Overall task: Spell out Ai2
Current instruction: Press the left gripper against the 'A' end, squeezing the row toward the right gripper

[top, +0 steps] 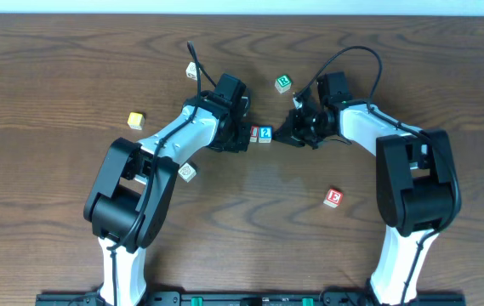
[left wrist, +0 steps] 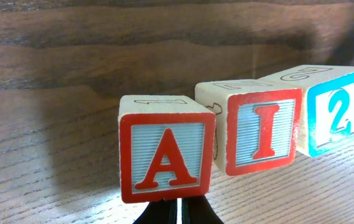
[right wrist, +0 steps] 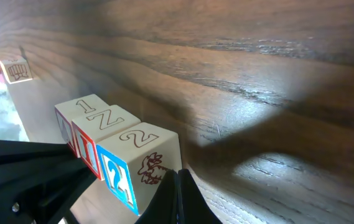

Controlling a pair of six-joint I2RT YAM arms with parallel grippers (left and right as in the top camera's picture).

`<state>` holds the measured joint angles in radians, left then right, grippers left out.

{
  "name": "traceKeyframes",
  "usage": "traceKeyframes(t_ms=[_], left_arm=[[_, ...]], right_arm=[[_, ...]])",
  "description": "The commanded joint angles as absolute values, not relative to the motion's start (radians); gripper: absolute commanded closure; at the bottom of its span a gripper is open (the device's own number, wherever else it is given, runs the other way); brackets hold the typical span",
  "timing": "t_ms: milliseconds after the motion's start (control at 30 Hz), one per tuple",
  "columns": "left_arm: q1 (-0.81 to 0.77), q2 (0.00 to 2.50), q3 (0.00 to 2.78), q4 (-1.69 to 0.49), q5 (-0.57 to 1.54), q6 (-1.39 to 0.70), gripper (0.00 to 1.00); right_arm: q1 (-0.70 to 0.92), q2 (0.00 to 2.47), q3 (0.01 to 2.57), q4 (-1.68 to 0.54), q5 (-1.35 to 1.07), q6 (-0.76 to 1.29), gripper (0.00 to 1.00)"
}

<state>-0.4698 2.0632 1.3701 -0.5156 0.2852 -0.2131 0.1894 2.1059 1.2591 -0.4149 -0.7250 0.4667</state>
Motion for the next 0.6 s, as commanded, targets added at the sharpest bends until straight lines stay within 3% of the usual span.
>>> traceKeyframes(t_ms=[0,567], left_arm=[[-0.472,2.06,1.364,-0.511,0.289,-0.226,0.94],[-0.377,1.969,1.364,-0.576,0.183,-0.218,0.94]], right_arm=[[0.197,2.121,1.259,-0.416,-0.737,0.455,0.99],[0.197,2.121,1.259,-0.419,-0.737,0.455,0.98]])
